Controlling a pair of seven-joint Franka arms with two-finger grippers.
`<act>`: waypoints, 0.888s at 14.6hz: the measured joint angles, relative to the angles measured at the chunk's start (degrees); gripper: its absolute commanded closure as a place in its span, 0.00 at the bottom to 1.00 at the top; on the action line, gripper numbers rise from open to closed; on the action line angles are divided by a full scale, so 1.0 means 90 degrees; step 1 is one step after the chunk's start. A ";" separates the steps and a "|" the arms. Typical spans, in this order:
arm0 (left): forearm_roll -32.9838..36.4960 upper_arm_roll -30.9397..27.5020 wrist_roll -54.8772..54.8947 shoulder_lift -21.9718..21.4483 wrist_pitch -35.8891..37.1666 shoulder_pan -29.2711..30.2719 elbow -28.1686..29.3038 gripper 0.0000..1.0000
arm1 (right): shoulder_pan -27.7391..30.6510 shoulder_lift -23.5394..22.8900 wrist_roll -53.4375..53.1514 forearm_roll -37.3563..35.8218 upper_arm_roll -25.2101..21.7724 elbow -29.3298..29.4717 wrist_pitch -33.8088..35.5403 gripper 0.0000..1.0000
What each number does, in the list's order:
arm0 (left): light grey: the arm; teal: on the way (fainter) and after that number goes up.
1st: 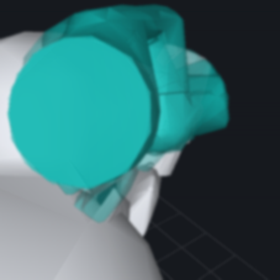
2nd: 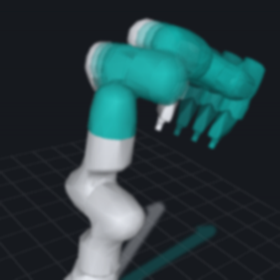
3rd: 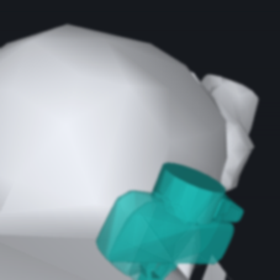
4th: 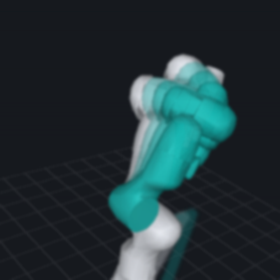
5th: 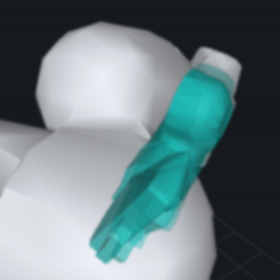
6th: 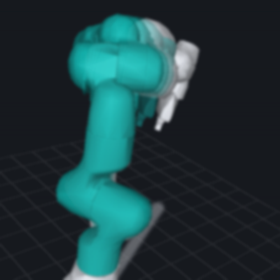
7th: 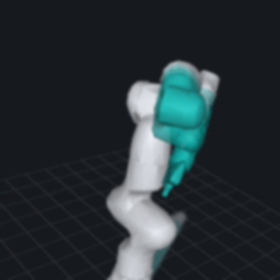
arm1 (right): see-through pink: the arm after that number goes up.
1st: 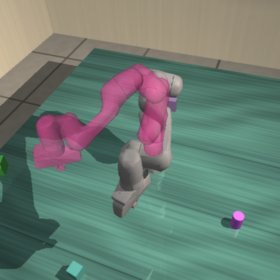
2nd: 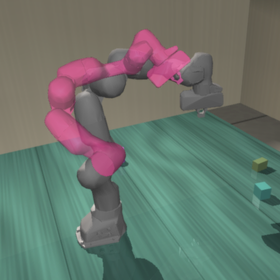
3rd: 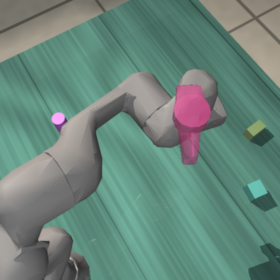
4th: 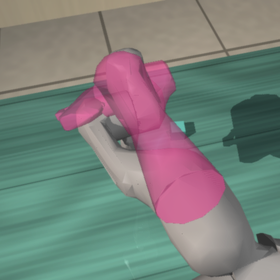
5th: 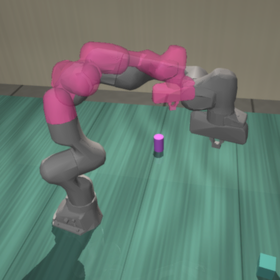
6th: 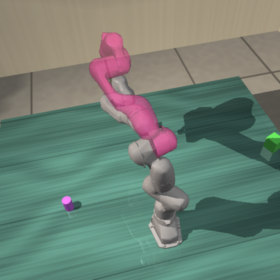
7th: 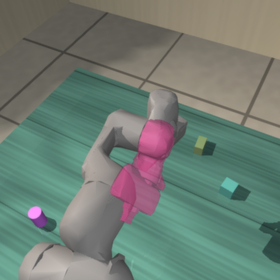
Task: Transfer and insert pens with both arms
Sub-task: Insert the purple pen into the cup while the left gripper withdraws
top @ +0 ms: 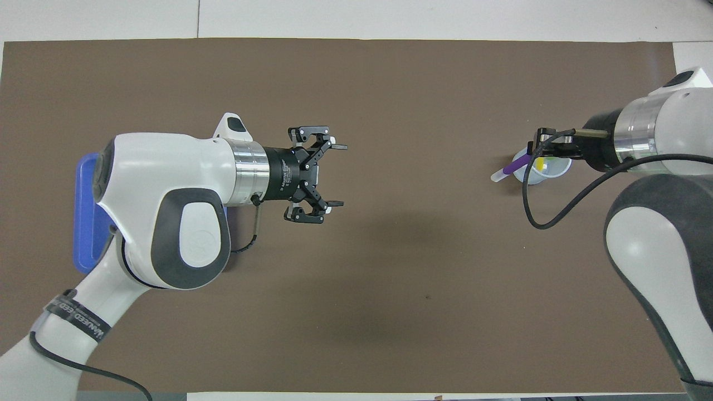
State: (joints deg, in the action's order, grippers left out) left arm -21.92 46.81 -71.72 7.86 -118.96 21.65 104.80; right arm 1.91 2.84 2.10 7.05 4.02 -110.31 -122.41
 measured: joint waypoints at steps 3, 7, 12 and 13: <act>0.0855 -0.0020 0.1371 0.0062 0.1189 0.0419 -0.0647 0.00 | 0.0007 -0.0045 0.0584 0.0000 -0.0290 -0.0333 -0.0344 1.00; 0.2232 -0.0036 0.2955 0.0119 0.2197 0.0739 -0.1358 0.00 | 0.0006 -0.0258 0.0831 -0.0001 -0.0338 -0.0525 -0.0836 1.00; 0.3371 -0.0993 0.5324 0.0143 0.3263 0.0145 -0.2120 0.00 | 0.0001 -0.0496 0.0959 -0.0002 -0.0339 -0.0857 -0.1328 1.00; 0.3371 -0.1564 0.5707 0.0120 0.3445 -0.0330 -0.2351 0.00 | -0.0002 -0.0537 0.1050 -0.0004 -0.0339 -0.0903 -0.1422 1.00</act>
State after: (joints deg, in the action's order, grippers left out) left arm 8.42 32.73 -20.35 8.94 -87.96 18.69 83.65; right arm 1.89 -2.00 11.55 7.02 0.97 -118.43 -135.21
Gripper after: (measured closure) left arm 0.000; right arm 0.824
